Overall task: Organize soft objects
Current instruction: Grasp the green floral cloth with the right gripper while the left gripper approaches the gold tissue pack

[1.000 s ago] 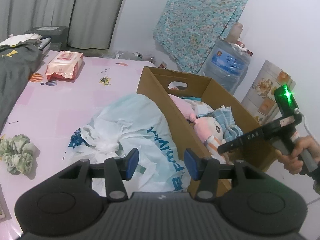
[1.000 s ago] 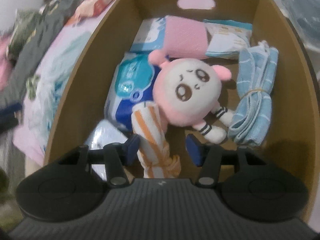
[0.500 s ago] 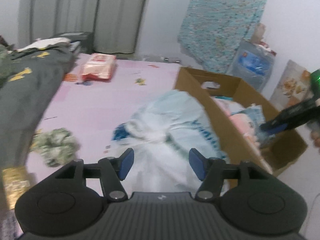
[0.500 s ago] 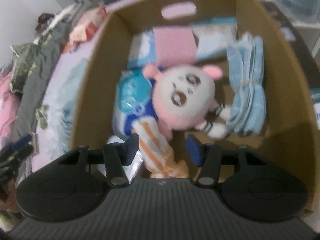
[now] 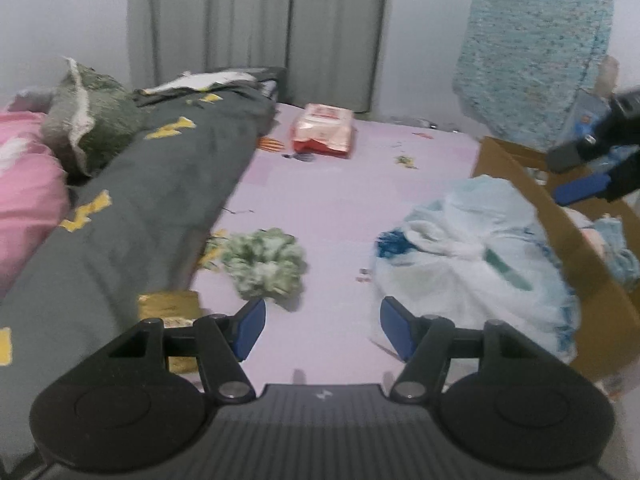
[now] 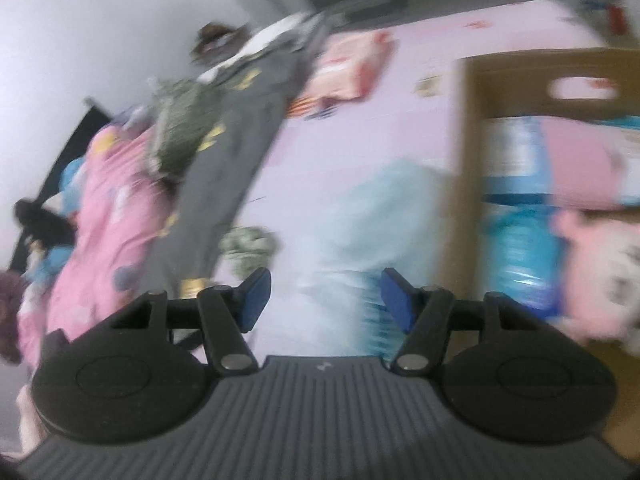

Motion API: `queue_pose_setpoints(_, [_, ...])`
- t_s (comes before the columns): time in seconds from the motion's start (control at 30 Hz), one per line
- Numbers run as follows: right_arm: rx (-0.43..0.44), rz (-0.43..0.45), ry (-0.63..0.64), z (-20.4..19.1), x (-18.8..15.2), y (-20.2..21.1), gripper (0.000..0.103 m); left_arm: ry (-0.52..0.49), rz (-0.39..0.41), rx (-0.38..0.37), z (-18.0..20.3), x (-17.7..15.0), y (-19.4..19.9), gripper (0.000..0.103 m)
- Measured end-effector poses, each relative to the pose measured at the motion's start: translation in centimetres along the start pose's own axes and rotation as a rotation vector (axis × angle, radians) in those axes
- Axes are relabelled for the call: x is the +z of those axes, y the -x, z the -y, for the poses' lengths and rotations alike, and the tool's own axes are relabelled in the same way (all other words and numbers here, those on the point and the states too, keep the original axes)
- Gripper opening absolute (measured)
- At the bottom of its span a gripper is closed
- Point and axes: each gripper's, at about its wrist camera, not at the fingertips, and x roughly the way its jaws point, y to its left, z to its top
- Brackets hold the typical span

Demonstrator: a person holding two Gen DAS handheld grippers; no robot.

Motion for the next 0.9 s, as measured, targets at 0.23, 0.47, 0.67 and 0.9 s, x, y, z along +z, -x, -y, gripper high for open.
queue_pose_setpoints(0.23, [0.085, -0.143, 0.049, -5.5, 3.8, -8.7, 0.061, -0.119, 0.043, 0.164, 0.8, 0.0, -2.3, 0.065])
queue_pose_setpoints(0.47, [0.044, -0.298, 0.105, -9.1, 6.1, -18.2, 0.061, -0.113, 0.009, 0.189, -0.2, -0.7, -3.3, 0.065])
queue_pose_setpoints(0.67, [-0.058, -0.352, 0.2, -11.2, 7.2, -25.0, 0.061, -0.134, -0.02, 0.32, -1.9, -1.8, -2.8, 0.067])
queue_pose_setpoints(0.9, [-0.091, -0.389, 0.275, -12.3, 6.4, -28.9, 0.051, -0.125, -0.123, 0.355, -3.6, -2.3, -5.0, 0.07])
